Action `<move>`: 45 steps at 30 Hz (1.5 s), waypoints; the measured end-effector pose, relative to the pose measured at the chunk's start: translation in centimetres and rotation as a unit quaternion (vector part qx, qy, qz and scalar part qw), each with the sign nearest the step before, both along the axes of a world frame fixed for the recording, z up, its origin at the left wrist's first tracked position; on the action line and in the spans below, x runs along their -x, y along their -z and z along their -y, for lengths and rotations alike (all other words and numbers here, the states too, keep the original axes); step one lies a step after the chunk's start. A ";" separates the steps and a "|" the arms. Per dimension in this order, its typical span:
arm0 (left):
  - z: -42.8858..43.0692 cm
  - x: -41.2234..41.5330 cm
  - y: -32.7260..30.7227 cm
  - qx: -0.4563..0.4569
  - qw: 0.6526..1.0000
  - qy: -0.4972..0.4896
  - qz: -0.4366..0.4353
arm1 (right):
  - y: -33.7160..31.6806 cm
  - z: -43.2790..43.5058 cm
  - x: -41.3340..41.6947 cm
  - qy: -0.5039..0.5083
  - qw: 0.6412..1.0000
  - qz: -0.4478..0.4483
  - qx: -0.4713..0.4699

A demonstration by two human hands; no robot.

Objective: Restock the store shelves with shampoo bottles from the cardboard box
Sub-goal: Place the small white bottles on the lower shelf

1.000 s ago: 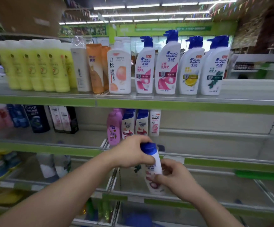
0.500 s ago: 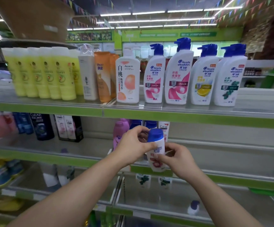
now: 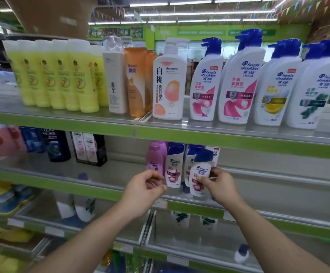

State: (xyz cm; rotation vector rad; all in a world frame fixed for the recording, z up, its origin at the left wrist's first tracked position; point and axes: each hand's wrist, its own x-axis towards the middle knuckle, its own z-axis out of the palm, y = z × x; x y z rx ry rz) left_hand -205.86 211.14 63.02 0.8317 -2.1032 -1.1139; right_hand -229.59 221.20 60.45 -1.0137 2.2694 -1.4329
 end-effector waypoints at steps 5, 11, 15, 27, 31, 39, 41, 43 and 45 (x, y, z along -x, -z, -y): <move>0.5 -0.3 0.7 -0.009 1.000 -0.004 0.005 | 0.6 0.8 -0.2 -0.013 1.000 0.014 0.004; 0.5 0.1 1.5 -0.014 1.000 -0.003 0.010 | 0.8 1.4 -0.5 -0.010 1.000 0.027 0.009; -0.2 0.2 2.7 -0.027 1.000 -0.002 0.000 | 1.0 1.6 -0.6 -0.002 1.000 0.015 0.009; -4.1 -1.2 9.3 -0.087 0.995 0.012 0.044 | 2.4 -1.2 -1.7 0.014 0.999 0.002 0.031; -6.3 -2.7 13.4 -0.119 0.990 0.018 0.071 | 5.0 -5.7 -4.0 0.046 0.995 0.004 0.093; -10.8 -4.6 23.8 -0.160 0.970 0.000 0.183 | 17.9 -16.5 -7.5 0.059 0.992 0.092 -0.060; -12.0 -4.9 26.3 -0.170 0.962 0.008 0.212 | 21.5 -19.1 -8.2 0.060 0.984 0.093 -0.140; -13.1 -5.4 28.7 -0.173 0.949 0.020 0.262 | 24.5 -21.6 -8.7 0.056 0.972 0.092 -0.210; -13.9 -6.1 31.1 -0.184 0.935 0.028 0.303 | 27.1 -23.8 -9.1 0.058 0.955 0.098 -0.272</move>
